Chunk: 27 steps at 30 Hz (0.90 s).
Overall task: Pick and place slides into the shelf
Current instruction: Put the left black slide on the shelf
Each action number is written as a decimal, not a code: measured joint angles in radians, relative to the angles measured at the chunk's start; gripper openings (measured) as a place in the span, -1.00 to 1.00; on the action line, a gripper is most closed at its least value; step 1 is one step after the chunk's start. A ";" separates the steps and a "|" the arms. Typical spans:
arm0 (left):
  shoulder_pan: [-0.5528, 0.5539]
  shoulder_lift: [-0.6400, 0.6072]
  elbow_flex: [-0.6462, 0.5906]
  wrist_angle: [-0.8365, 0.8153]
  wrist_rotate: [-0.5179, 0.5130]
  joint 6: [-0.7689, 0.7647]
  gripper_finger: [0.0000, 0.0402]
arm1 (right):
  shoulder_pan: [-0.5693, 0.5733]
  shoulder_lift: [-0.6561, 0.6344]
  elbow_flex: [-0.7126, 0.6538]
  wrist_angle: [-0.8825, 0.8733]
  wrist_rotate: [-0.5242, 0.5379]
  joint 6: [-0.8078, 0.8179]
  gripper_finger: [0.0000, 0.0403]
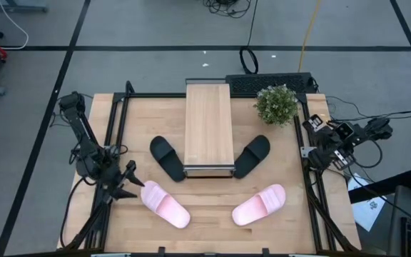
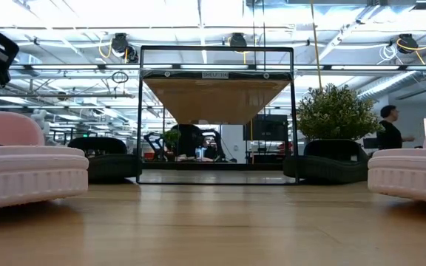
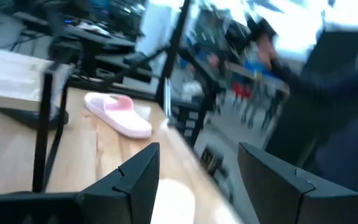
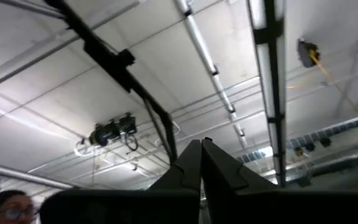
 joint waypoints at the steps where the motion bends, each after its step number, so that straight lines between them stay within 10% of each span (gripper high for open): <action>1: 0.000 0.000 0.000 0.027 -0.026 -0.020 0.06 | 0.000 0.028 0.026 -0.001 -0.012 -0.015 -0.99; 27: 0.015 0.001 0.011 0.238 -0.275 -0.142 0.06 | 0.000 0.362 0.241 0.060 -0.018 -0.056 -0.99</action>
